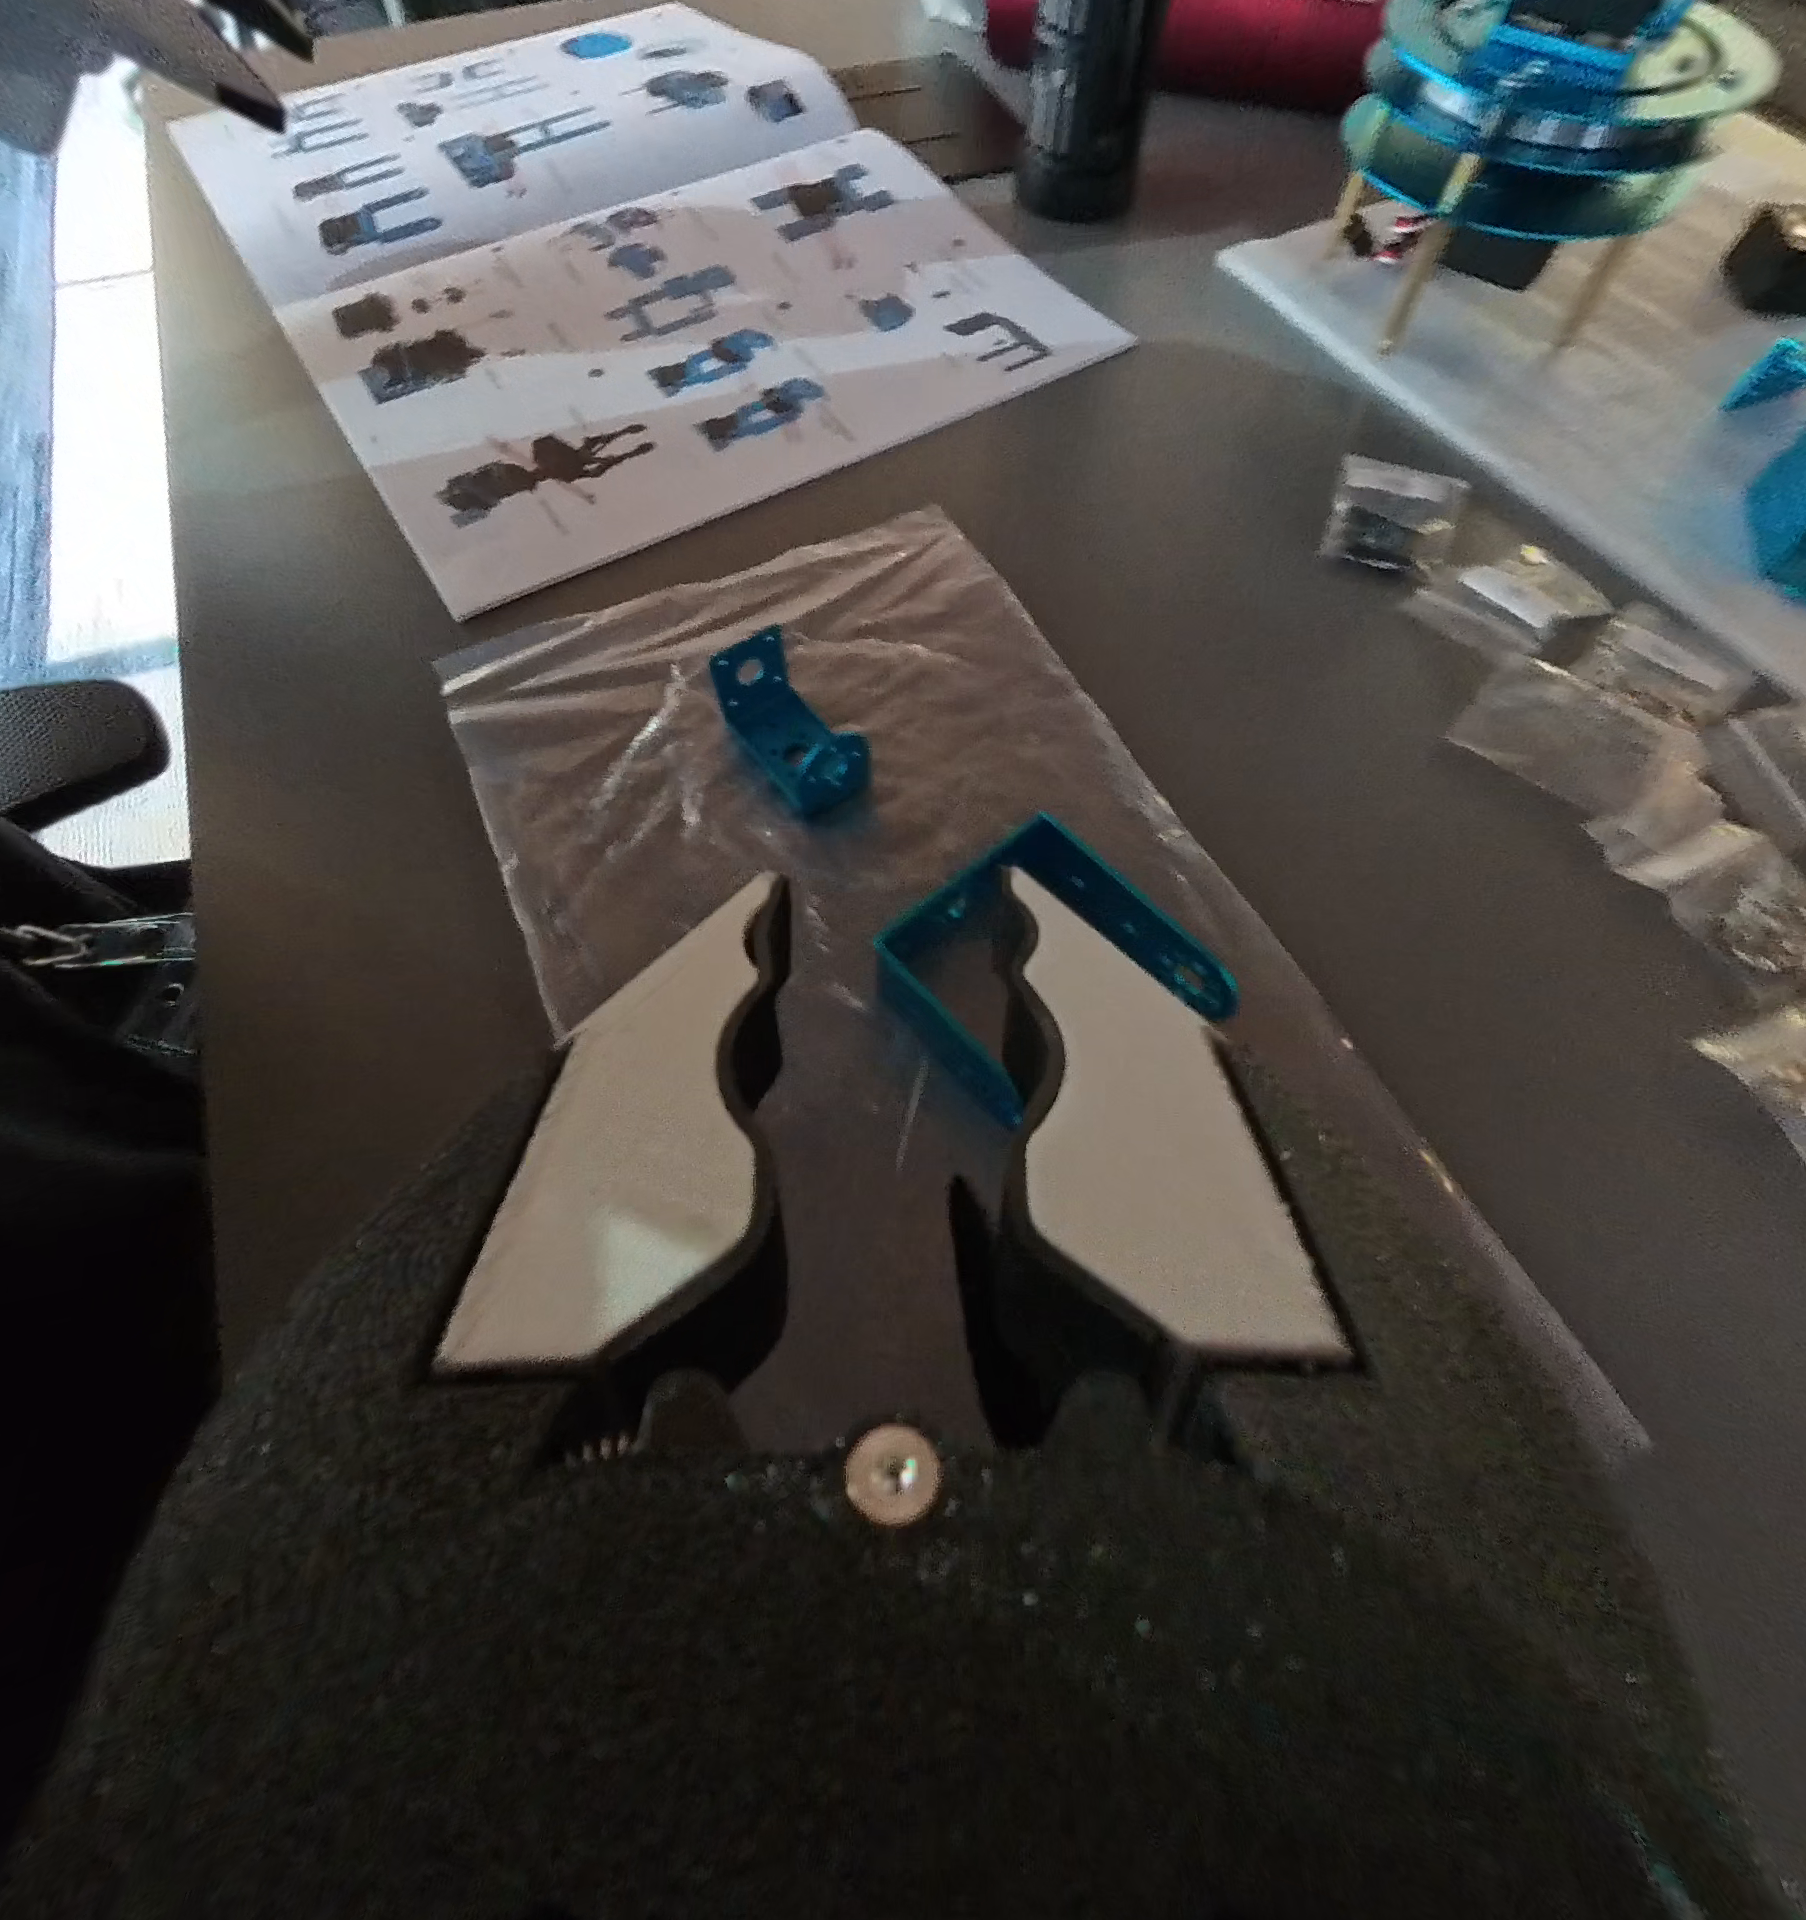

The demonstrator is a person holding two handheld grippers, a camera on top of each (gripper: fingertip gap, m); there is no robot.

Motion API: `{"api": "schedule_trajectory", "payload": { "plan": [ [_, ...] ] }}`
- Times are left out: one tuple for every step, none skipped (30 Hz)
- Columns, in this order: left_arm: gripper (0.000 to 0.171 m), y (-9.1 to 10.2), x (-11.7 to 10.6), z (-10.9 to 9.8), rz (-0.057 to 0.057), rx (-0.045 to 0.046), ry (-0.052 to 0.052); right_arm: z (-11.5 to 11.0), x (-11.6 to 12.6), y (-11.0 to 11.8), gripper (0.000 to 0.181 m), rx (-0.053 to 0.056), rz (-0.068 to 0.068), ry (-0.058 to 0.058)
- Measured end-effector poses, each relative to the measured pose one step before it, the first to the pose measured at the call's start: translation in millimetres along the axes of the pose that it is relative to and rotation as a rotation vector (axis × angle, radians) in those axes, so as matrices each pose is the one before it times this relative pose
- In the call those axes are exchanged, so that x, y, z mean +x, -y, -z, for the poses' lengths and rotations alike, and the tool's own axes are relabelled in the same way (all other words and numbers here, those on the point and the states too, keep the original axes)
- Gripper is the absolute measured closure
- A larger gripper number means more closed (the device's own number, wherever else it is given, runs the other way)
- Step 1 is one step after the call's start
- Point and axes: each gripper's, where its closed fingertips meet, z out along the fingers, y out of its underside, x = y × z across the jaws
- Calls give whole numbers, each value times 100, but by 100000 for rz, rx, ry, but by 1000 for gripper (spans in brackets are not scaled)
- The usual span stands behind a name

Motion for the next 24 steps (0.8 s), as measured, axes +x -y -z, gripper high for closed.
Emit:
{"api": "schedule_trajectory", "payload": {
  "plan": [
    [132, -325, 220, 46, 350, -627, -1232, -555, -531, 212, 142, -667, 1444, 1123],
    [132, -421, 126, 72, 488, -772, -1067, -449, -554, 184, 142, -618, 1380, 1541],
    [132, -413, -131, 109, 470, -476, 131, -353, -484, 183, 142, -310, 1316, 1375],
    [132, -432, -374, 172, 564, -281, 1430, -296, -321, 227, 143, 12, 1053, 801],
    [132, -440, -494, 233, 832, -98, 1855, -262, -193, 246, 144, 320, 710, 412],
    [132, -458, -478, 285, 1238, 55, 1448, -233, -118, 242, 145, 373, 289, 339],
    [132, -466, -433, 332, 1613, 221, 836, -247, -36, 266, 145, 453, -365, 245],
    [132, -464, -467, 361, 1742, 429, 664, -228, -38, 235, 145, 153, -769, 516],
    [132, -475, -557, 369, 1662, 403, 918, -217, -60, 188, 146, -263, -717, 544],
    [132, -516, -673, 347, 1503, 50, 1300, -187, -61, 176, 145, -451, -265, 322],
    [132, -552, -817, 317, 1293, -270, 1767, -160, -62, 143, 145, -645, 306, 4],
    [132, -537, -961, 275, 1153, -479, 2357, -139, -3, 96, 145, -912, 761, -636],
    [132, -561, -1032, 225, 937, -842, 2664, -119, 7, 83, 146, -977, 947, -818],
    [132, -511, -1053, 169, 805, -940, 2648, -97, -60, 104, 146, -660, 794, -565],
    [132, -403, -973, 145, 865, -629, 2317, -78, -70, 128, 146, -410, 407, -326],
    [133, -291, -874, 132, 830, -361, 1871, -54, -68, 146, 146, -169, -7, -245],
    [133, -172, -759, 147, 680, 44, 1617, -26, -23, 136, 146, -64, -171, -444],
    [133, -83, -654, 148, 509, 391, 1321, 6, 36, 126, 146, 67, -212, -740],
    [133, -25, -578, 148, 430, 479, 1134, 22, 42, 92, 147, 90, -361, -713],
    [133, -25, -526, 120, 391, 346, 1082, 46, 37, 52, 147, -15, -503, -542],
    [133, -59, -493, 86, 289, 74, 1050, 59, 56, 28, 147, -38, -520, -538],
    [133, -77, -457, 66, 267, -8, 974, 65, 56, -5, 147, -101, -397, -577],
    [133, -42, -389, 29, 294, 210, 760, 79, 90, -50, 147, -221, -301, -722],
    [133, -18, -288, 3, 469, 397, 416, 106, 186, -90, 147, -303, -266, -1023]
  ]
}}
